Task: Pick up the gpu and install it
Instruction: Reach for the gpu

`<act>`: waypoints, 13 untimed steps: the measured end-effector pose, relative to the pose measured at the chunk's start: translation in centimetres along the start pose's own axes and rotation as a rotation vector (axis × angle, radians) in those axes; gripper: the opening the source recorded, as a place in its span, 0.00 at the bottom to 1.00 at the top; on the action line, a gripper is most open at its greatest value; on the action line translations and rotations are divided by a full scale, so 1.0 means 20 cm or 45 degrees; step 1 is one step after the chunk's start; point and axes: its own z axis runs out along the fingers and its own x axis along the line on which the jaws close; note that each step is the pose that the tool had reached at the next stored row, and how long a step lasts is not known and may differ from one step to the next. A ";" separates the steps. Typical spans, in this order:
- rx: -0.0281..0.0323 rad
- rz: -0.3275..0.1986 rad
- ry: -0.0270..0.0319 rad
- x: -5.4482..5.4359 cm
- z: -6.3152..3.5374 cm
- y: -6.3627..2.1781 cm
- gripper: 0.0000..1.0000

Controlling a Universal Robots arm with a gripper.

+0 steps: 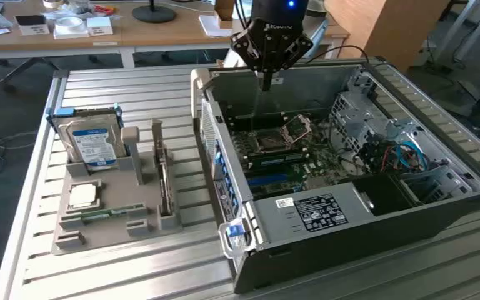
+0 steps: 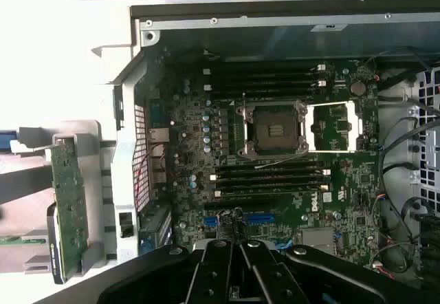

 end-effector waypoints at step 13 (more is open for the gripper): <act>-0.0002 0.000 -0.0003 0.01 0.001 0.000 0.11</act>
